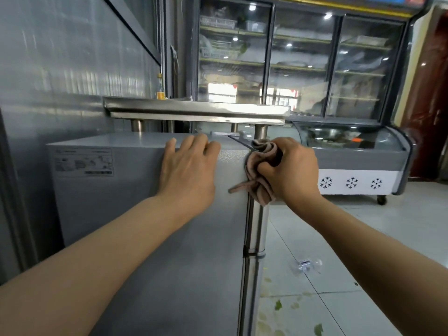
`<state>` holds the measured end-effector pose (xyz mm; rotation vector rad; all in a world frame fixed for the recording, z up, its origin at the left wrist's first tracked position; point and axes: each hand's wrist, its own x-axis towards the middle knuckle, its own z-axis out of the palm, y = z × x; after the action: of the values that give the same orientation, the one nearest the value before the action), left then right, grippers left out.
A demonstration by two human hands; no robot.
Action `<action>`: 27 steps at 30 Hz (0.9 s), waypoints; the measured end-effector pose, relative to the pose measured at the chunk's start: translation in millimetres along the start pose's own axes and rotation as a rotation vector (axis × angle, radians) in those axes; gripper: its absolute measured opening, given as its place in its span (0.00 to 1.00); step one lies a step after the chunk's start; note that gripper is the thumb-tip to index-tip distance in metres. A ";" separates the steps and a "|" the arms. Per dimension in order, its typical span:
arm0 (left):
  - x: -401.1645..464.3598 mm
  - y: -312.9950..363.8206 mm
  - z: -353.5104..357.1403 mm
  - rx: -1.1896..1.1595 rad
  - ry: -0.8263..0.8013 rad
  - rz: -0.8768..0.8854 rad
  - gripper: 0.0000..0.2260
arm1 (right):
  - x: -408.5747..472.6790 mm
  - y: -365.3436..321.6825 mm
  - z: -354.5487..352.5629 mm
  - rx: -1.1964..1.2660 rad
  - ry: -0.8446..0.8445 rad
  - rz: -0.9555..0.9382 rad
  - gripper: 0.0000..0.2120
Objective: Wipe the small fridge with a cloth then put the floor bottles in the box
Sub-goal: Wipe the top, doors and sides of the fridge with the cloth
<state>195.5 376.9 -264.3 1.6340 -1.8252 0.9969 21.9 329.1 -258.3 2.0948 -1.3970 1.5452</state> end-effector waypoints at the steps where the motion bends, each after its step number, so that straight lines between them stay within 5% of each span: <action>1: 1.1 -0.1 0.0 0.008 0.009 0.009 0.19 | 1.3 0.9 -1.1 -0.009 0.005 -0.020 0.05; 9: 20.4 -1.0 -17.2 0.029 -0.050 0.049 0.12 | 9.4 1.3 -12.5 0.004 -0.105 -0.046 0.07; 21: 53.5 -11.8 -60.0 -0.148 -0.495 0.079 0.17 | 53.0 -23.7 -67.5 0.029 -0.628 0.088 0.13; 27: 81.3 -21.2 -82.5 -0.233 -0.879 0.034 0.13 | 90.6 -38.0 -87.1 -0.157 -0.862 0.176 0.17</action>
<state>194.2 390.6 -147.4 2.0583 -2.3778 0.0094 -4.3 352.4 -131.7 2.7135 -1.8953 0.4971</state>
